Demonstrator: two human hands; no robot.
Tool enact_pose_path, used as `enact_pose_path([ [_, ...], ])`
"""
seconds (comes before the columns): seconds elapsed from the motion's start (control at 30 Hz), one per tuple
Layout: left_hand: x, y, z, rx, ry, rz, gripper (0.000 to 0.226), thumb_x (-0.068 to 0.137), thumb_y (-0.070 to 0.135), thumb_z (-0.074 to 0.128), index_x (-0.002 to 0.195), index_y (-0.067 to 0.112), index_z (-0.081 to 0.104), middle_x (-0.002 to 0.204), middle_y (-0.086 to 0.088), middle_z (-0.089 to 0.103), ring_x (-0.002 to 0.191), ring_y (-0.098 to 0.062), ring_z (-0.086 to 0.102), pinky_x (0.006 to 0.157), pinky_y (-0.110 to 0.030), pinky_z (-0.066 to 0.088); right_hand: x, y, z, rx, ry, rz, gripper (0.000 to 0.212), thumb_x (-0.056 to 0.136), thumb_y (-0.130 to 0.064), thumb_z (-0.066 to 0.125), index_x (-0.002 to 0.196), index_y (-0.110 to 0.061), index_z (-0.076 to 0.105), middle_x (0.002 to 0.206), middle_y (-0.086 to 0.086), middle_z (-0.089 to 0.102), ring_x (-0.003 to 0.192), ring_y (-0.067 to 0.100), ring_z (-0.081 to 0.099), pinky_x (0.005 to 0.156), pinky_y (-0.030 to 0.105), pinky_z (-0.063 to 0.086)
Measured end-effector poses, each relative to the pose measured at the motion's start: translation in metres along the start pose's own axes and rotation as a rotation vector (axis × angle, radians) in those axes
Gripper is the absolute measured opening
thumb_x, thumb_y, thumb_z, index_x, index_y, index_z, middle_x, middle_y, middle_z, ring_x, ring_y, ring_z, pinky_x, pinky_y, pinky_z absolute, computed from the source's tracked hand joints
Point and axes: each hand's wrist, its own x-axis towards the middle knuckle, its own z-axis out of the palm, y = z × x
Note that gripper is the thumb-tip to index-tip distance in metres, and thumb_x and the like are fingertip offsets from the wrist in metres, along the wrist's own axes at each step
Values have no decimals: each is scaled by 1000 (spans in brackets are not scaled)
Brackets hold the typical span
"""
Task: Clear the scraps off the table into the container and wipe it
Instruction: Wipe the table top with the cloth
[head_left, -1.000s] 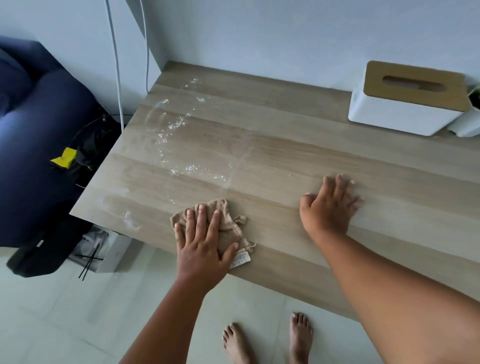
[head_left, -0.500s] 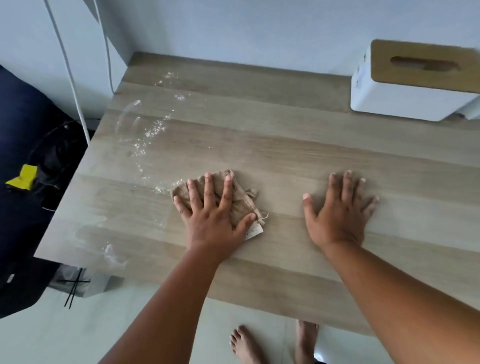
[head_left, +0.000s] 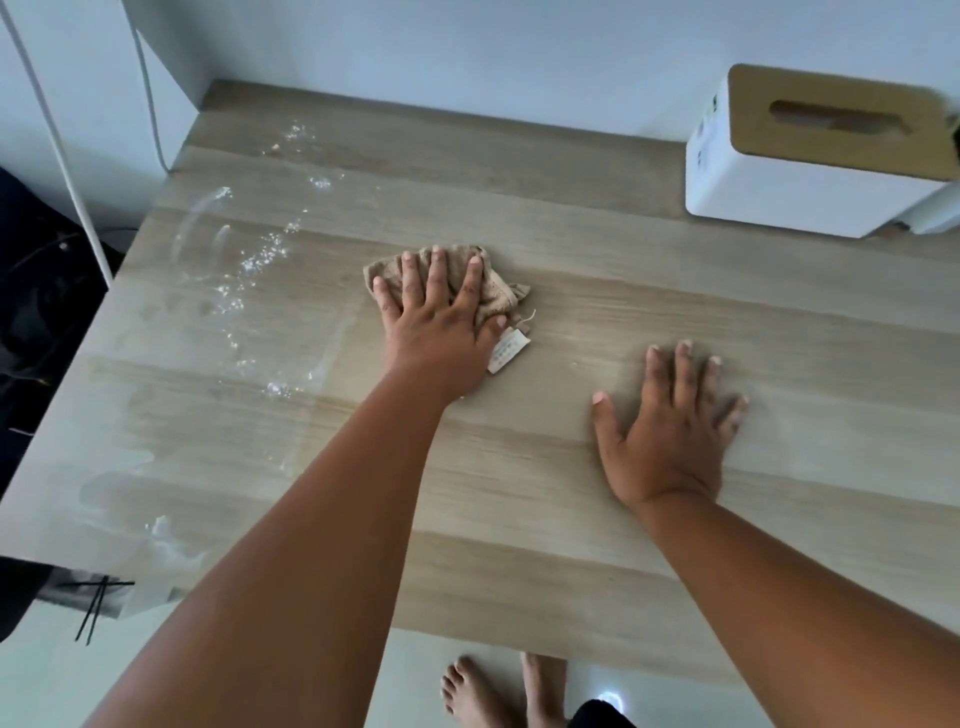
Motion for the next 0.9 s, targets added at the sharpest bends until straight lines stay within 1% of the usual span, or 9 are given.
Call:
enact_pose_path([
  [0.1,-8,-3,0,-4,-21,52,73,102,60,24,165,28,6,174,-7,-5,158,-32,-14,125,-58,-8,1,1,0,-3,-2,4,85,90,-71,30,159,-21,33,172,7,16,159,36,8,123,68,3],
  [0.2,-36,-5,2,-16,-8,90,72,104,57,25,165,24,6,174,-6,-5,159,-29,-13,127,-54,-7,0,1,0,-2,-14,7,86,90,-73,29,159,-22,33,172,7,16,159,36,8,123,69,4],
  [0.33,-91,-9,10,-51,3,85,72,103,55,26,165,23,8,174,-7,-4,159,-29,-12,127,-55,-5,0,0,-2,-18,-36,8,87,89,-75,26,159,-22,31,173,7,13,159,36,6,123,68,4],
  [0.47,-149,-23,19,-75,60,102,73,102,52,30,165,18,17,173,-10,5,160,-30,-4,127,-56,6,-2,-3,-4,-4,-39,9,88,88,-74,25,159,-21,32,172,7,14,159,36,6,123,69,4],
  [0.53,-172,-36,23,-69,73,104,72,102,51,33,165,18,19,173,-9,7,160,-29,-2,127,-57,10,-3,-5,-6,2,-39,10,89,88,-73,26,159,-21,33,172,8,15,159,36,6,123,68,4],
  [0.6,-183,-48,23,-53,66,89,73,101,54,32,165,22,18,173,-6,7,160,-28,-1,126,-58,13,-3,-6,-7,3,-41,13,89,88,-73,26,159,-20,33,172,8,15,159,36,7,123,68,4],
  [0.67,-179,-49,21,-48,45,58,76,99,61,30,165,27,15,174,-5,6,160,-28,-2,126,-59,11,-4,-5,-7,4,-36,13,88,88,-73,26,159,-20,33,172,8,15,159,36,7,123,68,5],
  [0.8,-138,-39,10,-39,-24,-84,94,88,83,29,165,34,5,174,-8,-3,159,-36,-10,124,-64,-4,-3,-5,-6,-2,-44,15,87,89,-72,27,159,-21,32,173,8,13,159,36,7,123,68,4],
  [0.9,-84,-40,-2,-19,-137,-143,108,75,96,22,162,39,-9,172,-9,-16,155,-40,-21,120,-68,-12,-4,-5,-6,2,-52,13,86,90,-72,28,160,-21,31,173,8,11,159,35,5,123,67,3],
])
